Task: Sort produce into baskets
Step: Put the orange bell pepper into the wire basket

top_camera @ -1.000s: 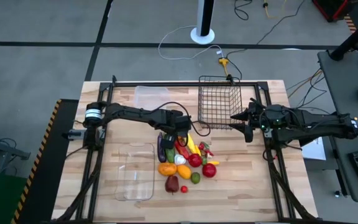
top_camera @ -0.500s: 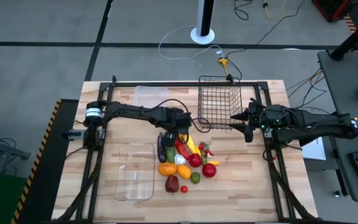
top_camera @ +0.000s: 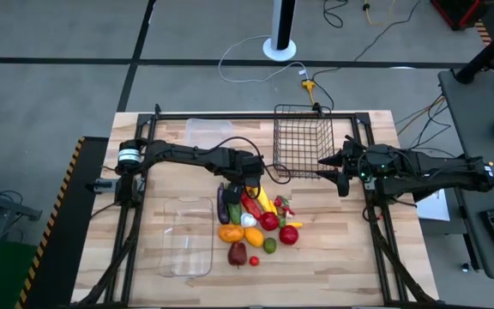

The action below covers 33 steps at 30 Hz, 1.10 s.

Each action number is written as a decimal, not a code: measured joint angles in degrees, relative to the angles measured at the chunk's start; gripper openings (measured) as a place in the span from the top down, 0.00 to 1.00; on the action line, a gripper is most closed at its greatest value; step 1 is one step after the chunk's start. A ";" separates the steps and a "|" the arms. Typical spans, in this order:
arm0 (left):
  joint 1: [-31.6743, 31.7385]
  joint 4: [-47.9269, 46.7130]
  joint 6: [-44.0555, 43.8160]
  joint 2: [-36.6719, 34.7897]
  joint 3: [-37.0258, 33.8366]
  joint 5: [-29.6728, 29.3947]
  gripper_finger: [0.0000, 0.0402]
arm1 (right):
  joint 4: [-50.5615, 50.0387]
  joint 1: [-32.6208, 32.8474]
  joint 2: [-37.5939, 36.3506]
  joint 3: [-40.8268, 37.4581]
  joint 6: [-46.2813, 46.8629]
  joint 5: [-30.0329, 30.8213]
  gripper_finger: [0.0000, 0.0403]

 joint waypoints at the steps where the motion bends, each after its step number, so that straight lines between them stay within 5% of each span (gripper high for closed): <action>1: 0.00 0.00 0.00 0.00 -0.02 0.00 0.48 | 0.00 0.00 -0.01 -0.01 0.00 0.00 0.46; 33: 1.02 6.28 -0.83 0.00 -4.60 -0.12 0.48 | 0.00 0.00 -0.01 -0.01 -0.17 0.00 0.46</action>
